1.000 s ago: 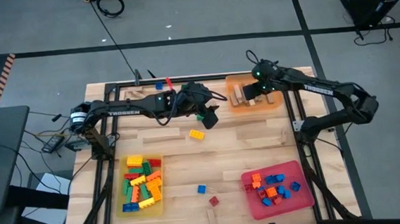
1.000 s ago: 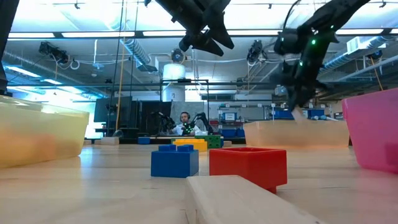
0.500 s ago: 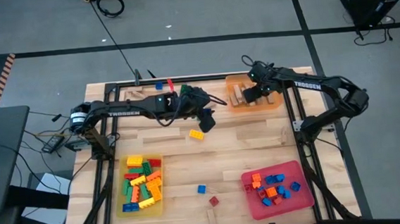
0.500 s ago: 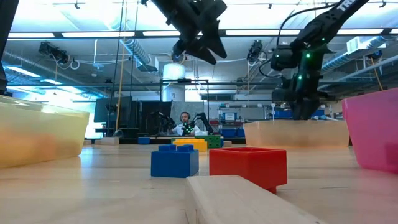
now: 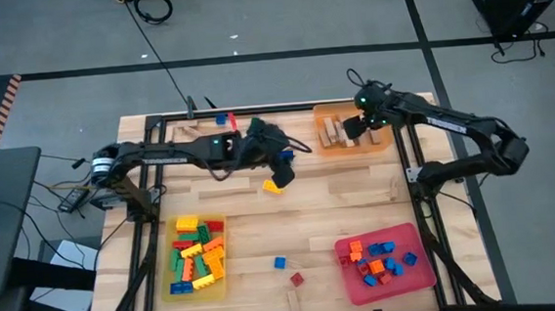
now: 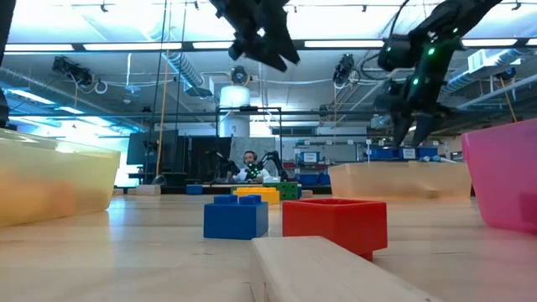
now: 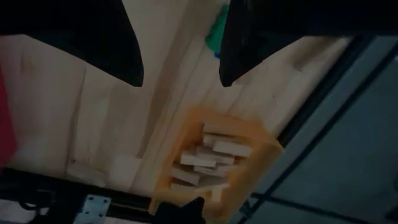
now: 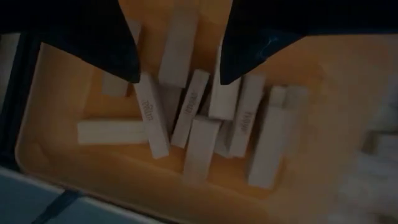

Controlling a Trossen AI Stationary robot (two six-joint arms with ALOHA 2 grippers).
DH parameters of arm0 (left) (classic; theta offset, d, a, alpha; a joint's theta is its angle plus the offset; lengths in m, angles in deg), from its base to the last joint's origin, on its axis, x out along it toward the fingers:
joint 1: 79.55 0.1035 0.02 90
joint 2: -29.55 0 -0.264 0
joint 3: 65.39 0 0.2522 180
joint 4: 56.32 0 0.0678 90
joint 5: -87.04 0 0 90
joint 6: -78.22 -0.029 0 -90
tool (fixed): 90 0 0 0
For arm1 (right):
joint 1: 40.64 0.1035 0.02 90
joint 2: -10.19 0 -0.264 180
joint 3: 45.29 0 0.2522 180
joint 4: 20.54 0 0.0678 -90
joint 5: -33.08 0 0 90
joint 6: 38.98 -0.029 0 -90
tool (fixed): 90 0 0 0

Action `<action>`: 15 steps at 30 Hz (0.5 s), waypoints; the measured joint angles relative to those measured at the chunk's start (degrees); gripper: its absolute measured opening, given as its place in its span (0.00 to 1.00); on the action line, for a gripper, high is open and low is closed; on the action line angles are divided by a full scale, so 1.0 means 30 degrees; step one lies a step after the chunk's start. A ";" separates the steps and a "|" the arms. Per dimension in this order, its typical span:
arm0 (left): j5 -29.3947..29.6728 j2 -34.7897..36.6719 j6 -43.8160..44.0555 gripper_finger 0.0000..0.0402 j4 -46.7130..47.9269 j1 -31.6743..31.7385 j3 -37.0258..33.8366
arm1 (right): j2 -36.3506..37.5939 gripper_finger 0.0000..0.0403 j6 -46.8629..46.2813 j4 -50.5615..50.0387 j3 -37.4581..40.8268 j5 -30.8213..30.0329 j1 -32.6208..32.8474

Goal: Sort blocks by size
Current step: Put the brown block into the orange bin

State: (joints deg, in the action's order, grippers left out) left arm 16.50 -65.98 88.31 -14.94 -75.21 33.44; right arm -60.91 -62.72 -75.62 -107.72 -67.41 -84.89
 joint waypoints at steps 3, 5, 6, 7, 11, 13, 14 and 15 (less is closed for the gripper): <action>0.0019 0.0948 -0.0684 0.54 -0.0152 -0.0011 -0.0702 | 0.1427 0.59 -0.1520 -0.0835 0.0001 0.0449 0.0116; 0.0057 0.1969 -0.0801 0.54 -0.0659 0.0016 -0.1893 | 0.2509 0.58 -0.2155 -0.1190 0.0000 0.0547 0.0420; 0.0067 0.2490 -0.0808 0.54 -0.1094 0.0034 -0.2620 | 0.3049 0.58 -0.2378 -0.1258 0.0000 0.0657 0.0702; 0.0060 0.3219 -0.0801 0.54 -0.1809 0.0062 -0.3414 | 0.3579 0.57 -0.2753 -0.1323 0.0000 0.0671 0.1140; 0.0345 0.6272 -0.0523 0.54 -0.3506 0.0158 -0.6933 | 0.5096 0.55 -0.4559 -0.1393 -0.0468 0.0289 0.3797; 0.0804 0.7659 -0.0206 0.54 -0.3595 0.0173 -0.8445 | 0.5222 0.54 -0.5454 -0.1372 -0.1238 -0.0492 0.5427; 0.1095 0.8402 -0.0110 0.54 -0.3607 0.0173 -0.9123 | 0.5145 0.53 -0.5775 -0.1328 -0.1701 -0.1000 0.6227; 0.1359 0.9101 0.0106 0.54 -0.3722 0.0177 -0.9638 | 0.4947 0.53 -0.6052 -0.1351 -0.2181 -0.1596 0.7005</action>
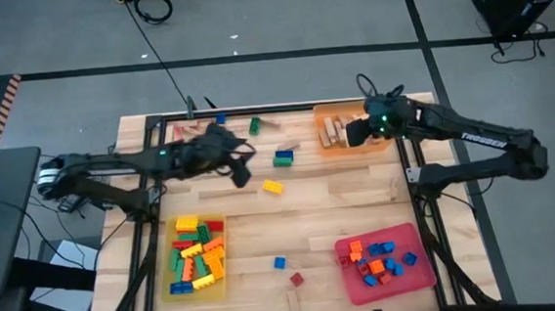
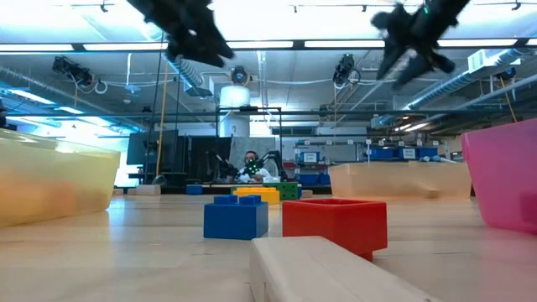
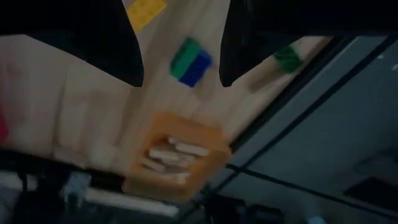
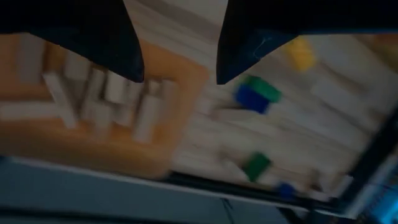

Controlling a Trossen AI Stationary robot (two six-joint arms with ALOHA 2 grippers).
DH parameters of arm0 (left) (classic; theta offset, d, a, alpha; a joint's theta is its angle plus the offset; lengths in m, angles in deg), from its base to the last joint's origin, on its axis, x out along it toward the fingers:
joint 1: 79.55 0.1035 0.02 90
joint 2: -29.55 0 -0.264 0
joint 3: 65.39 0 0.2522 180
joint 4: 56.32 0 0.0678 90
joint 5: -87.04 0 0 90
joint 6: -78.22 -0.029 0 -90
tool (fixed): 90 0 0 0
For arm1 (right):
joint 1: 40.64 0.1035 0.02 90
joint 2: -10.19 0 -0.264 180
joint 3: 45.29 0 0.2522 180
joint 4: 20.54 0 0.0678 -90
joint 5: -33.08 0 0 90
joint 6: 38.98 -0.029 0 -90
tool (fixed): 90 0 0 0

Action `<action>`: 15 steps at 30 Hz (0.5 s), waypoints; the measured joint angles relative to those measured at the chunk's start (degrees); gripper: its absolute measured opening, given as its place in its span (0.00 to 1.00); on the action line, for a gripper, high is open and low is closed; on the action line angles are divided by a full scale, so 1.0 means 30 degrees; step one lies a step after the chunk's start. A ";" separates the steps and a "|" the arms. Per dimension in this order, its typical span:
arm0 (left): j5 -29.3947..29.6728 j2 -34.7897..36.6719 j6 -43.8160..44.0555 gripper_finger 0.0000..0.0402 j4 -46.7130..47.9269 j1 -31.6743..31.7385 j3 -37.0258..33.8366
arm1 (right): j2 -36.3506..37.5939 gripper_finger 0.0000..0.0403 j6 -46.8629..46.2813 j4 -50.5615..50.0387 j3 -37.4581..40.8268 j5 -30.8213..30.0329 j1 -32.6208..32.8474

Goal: Sort blocks by size
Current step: Put the brown block into the orange bin

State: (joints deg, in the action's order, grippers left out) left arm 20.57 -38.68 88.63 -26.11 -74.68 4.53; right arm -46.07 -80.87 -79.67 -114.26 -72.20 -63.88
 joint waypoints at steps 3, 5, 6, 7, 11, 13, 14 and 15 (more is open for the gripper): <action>0.1307 0.2066 0.0708 0.54 0.0140 0.0012 -0.1135 | -0.0864 0.52 -0.0606 0.0013 -0.1516 -0.1718 0.1976; 0.2728 0.3076 0.1679 0.54 0.1115 0.0025 -0.1361 | -0.1475 0.52 -0.0786 0.0127 -0.2468 -0.2477 0.2900; 0.3570 0.3490 0.2557 0.54 0.1912 0.0039 -0.1285 | -0.1815 0.52 -0.0882 0.0127 -0.2868 -0.2701 0.3253; 0.4466 0.3897 0.3758 0.54 0.3037 0.0108 -0.1083 | -0.2121 0.52 -0.0985 0.0126 -0.3186 -0.2784 0.3511; 0.5926 0.5039 0.7334 0.54 0.7603 0.0605 -0.0082 | -0.3199 0.52 -0.1043 0.0098 -0.3575 -0.2890 0.4131; 0.5842 0.5181 0.8480 0.54 0.9501 0.0974 0.0382 | -0.3703 0.52 -0.1122 0.0056 -0.3365 -0.2897 0.4238; 0.5601 0.5174 0.9022 0.54 1.0327 0.1217 0.0607 | -0.3978 0.52 -0.1298 -0.0041 -0.3204 -0.2887 0.4259; 0.5127 0.5160 0.9398 0.54 1.1121 0.1523 0.0783 | -0.4254 0.52 -0.1532 -0.0201 -0.3082 -0.2713 0.4269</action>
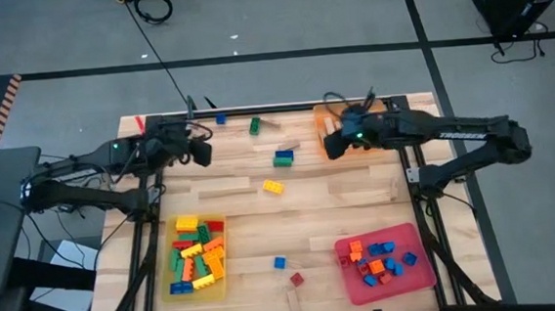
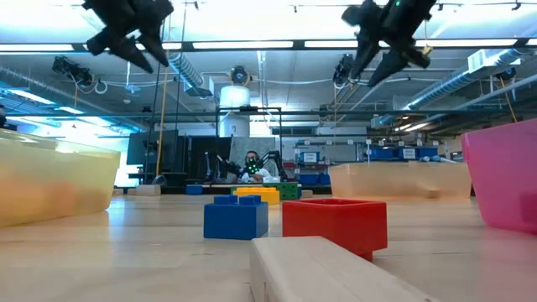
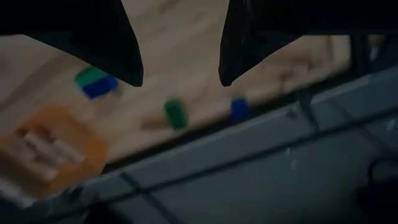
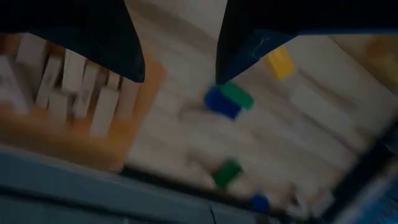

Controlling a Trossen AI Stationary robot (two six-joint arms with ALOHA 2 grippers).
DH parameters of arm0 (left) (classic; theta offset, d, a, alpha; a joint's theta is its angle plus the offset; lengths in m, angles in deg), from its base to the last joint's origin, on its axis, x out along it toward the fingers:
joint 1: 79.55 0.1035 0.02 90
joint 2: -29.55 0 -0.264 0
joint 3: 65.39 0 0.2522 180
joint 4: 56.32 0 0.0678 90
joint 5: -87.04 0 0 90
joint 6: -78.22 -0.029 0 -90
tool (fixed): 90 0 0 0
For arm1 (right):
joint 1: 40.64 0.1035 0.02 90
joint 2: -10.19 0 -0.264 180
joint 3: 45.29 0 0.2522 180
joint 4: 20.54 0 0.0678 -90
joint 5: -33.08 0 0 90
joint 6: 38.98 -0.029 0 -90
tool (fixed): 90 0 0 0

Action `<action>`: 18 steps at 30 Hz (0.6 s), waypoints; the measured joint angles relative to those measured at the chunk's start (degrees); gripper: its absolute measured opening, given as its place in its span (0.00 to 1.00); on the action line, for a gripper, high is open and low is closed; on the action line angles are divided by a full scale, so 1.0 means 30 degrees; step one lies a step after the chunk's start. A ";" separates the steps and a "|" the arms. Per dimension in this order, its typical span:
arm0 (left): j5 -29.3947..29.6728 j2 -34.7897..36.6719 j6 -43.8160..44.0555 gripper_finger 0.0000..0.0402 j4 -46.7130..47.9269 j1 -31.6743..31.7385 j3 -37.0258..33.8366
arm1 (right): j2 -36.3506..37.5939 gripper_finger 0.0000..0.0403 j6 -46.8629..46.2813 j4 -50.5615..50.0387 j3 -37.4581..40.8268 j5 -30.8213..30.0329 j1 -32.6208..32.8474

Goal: Sort blocks by size
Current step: Put the brown block into the orange bin

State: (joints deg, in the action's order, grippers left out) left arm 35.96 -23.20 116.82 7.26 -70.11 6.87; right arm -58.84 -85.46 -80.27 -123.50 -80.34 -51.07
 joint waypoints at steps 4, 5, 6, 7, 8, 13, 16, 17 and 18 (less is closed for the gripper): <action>-0.2218 -0.0317 0.0888 0.54 0.1125 0.1562 0.0180 | -0.1065 0.52 -0.0021 -0.0283 0.0292 0.1612 -0.0001; -0.2643 -0.0472 0.1215 0.54 0.1377 0.1966 0.0180 | -0.1337 0.52 0.0062 -0.0370 0.0318 0.1985 0.0047; -0.3166 -0.0659 0.1339 0.54 0.1495 0.2446 0.0180 | -0.1594 0.52 0.0212 -0.0444 0.0323 0.2293 0.0080; -0.3796 -0.0861 0.1377 0.54 0.1502 0.2988 0.0180 | -0.1849 0.52 0.0445 -0.0484 0.0330 0.2439 0.0105; -0.4565 -0.1113 0.1371 0.54 0.1530 0.3631 0.0180 | -0.2094 0.52 0.0611 -0.0485 0.0330 0.2565 0.0172; -0.8927 -0.3065 0.1718 0.54 0.1902 0.7199 0.0180 | -0.3137 0.52 0.1512 -0.0464 0.0330 0.2676 0.0362; -0.9450 -0.4516 0.1542 0.54 0.1661 0.8972 0.0180 | -0.3551 0.52 0.2101 -0.0459 0.0337 0.2695 0.0450; -0.9449 -0.4957 0.1566 0.54 0.1574 0.9511 0.0180 | -0.3589 0.52 0.2354 -0.0466 0.0344 0.2701 0.0463; -0.9460 -0.5452 0.1671 0.54 0.1412 1.0014 0.0180 | -0.3681 0.52 0.2659 -0.0445 0.0344 0.2704 0.0476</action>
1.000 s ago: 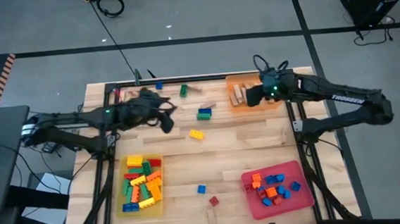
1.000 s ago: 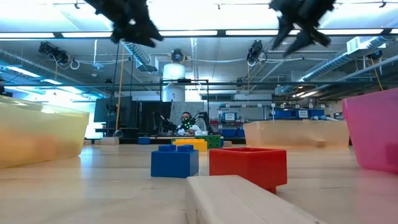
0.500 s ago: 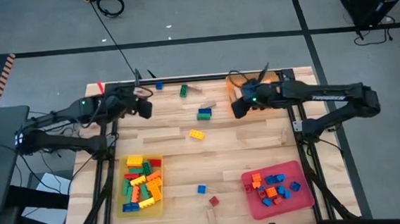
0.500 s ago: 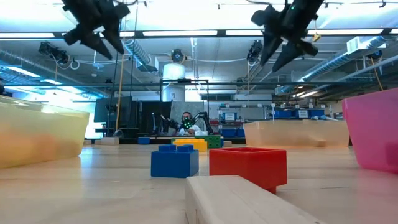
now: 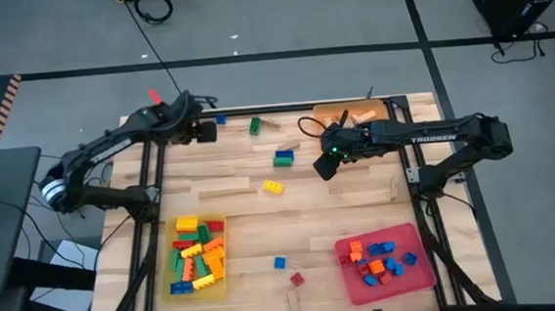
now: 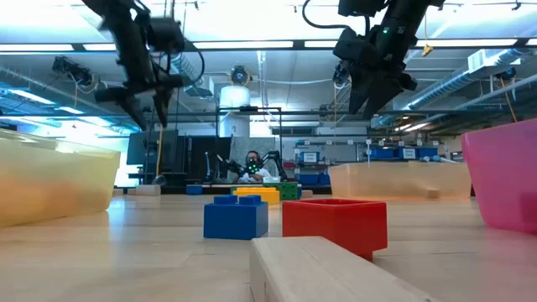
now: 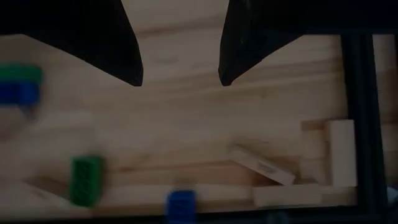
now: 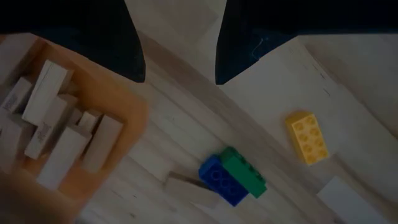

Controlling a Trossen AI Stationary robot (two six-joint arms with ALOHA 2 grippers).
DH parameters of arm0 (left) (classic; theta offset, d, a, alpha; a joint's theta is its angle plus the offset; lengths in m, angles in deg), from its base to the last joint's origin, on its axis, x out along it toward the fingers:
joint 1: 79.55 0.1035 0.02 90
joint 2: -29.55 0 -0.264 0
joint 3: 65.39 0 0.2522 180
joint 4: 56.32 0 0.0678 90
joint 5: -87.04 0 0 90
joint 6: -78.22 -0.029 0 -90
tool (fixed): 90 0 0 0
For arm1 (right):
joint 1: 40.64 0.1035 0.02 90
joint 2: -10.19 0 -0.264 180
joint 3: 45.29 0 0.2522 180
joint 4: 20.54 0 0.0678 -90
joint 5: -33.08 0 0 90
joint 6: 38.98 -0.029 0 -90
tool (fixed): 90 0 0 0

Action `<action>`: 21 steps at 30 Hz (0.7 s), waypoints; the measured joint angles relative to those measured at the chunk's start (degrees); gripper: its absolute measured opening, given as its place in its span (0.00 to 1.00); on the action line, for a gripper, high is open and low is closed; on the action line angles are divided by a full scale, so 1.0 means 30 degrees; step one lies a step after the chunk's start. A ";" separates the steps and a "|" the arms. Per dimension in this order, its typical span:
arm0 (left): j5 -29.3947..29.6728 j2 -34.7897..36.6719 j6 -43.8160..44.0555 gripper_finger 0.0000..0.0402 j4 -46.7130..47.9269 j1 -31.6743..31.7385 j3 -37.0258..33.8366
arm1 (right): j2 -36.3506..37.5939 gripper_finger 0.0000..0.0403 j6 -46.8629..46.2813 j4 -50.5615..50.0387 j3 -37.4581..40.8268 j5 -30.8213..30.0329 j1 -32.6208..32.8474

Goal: Sort blocks by size
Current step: Put the brown block into the orange bin

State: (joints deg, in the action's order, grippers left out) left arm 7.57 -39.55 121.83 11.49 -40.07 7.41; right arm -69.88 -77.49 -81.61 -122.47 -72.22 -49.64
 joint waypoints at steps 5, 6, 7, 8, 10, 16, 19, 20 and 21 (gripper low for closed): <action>-0.2859 -0.2195 -0.3477 0.54 -0.1088 0.1991 0.0654 | 0.0011 0.52 0.1438 0.0059 0.0000 0.0139 0.0015; -0.3574 -0.2690 -0.4782 0.54 -0.1162 0.2282 0.1017 | 0.0015 0.52 0.1630 0.0042 0.0000 0.0135 0.0015; -0.4140 -0.3195 -0.5956 0.54 -0.1086 0.2497 0.1464 | 0.0015 0.52 0.1840 0.0050 0.0000 0.0135 0.0015; -0.4406 -0.3709 -0.6955 0.54 -0.0866 0.2663 0.1993 | 0.0015 0.52 0.2009 0.0079 0.0000 0.0135 0.0015; -0.4497 -0.4845 -0.8571 0.54 0.0103 0.2988 0.3345 | 0.0022 0.51 0.2337 0.0237 0.0000 0.0135 0.0015; -0.3409 -0.8948 -1.4848 0.54 0.4210 0.3339 0.8239 | 0.0022 0.51 0.2769 0.0601 0.0000 0.0117 -0.0015; -0.2693 -1.0889 -1.8535 0.54 0.6506 0.3216 1.0464 | 0.0022 0.52 0.2769 0.0627 0.0000 0.0048 -0.0042; -0.2304 -1.1487 -1.9475 0.54 0.7175 0.3099 1.1060 | 0.0022 0.52 0.2763 0.0635 0.0000 0.0028 -0.0043; -0.1726 -1.2038 -2.0323 0.54 0.7714 0.3027 1.1541 | 0.0022 0.52 0.2739 0.0635 0.0000 0.0017 -0.0058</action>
State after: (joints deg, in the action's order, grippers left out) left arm 2.40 -75.67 60.86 34.63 -30.98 42.04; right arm -69.81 -69.27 -79.70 -122.47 -72.17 -49.81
